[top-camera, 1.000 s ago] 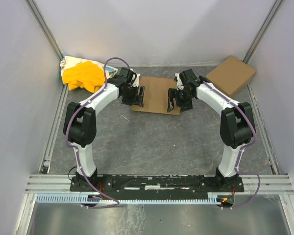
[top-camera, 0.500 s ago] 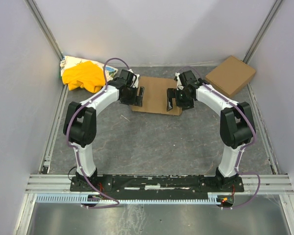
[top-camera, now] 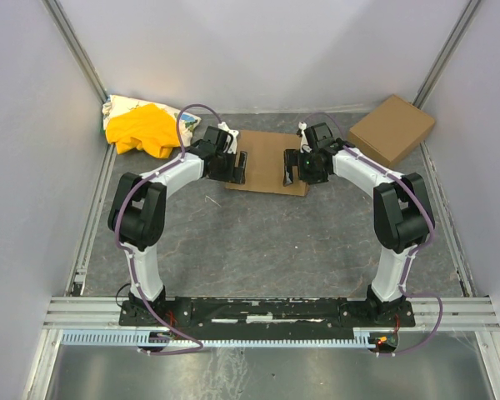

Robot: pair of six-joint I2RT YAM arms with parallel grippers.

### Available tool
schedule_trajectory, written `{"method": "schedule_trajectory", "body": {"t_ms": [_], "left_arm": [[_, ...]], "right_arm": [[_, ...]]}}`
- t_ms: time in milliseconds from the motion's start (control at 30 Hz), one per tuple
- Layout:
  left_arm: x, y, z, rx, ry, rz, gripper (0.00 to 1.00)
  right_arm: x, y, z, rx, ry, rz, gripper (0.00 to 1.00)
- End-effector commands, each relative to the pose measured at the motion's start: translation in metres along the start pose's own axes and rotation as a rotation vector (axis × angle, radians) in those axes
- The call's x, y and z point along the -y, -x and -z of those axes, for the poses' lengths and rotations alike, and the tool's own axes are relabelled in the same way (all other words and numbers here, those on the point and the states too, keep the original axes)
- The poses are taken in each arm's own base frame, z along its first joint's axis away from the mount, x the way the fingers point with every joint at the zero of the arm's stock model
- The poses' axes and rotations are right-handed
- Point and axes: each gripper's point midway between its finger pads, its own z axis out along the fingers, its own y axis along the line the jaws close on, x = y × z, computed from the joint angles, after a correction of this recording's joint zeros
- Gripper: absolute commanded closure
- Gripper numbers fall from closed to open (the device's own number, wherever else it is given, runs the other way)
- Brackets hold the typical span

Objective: Fold the paper box

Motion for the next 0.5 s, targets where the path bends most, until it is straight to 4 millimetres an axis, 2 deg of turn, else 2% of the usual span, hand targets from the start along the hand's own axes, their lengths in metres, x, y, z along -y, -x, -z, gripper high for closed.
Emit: {"method": "schedule_trajectory", "body": {"t_ms": [0,167,467], "left_arm": [[0.012,0.021,0.005,0.077,-0.047,-0.005,0.17],[0.014,0.022,0.007,0.091,-0.058,-0.01,0.17],[0.028,0.021,0.015,0.062,-0.126,-0.005,0.23]], "right_arm": [[-0.002,0.011,0.0,0.04,0.016,-0.002,0.04],[-0.002,0.007,-0.003,0.028,0.021,-0.011,0.05],[-0.018,0.007,0.004,0.017,0.09,-0.028,0.09]]}}
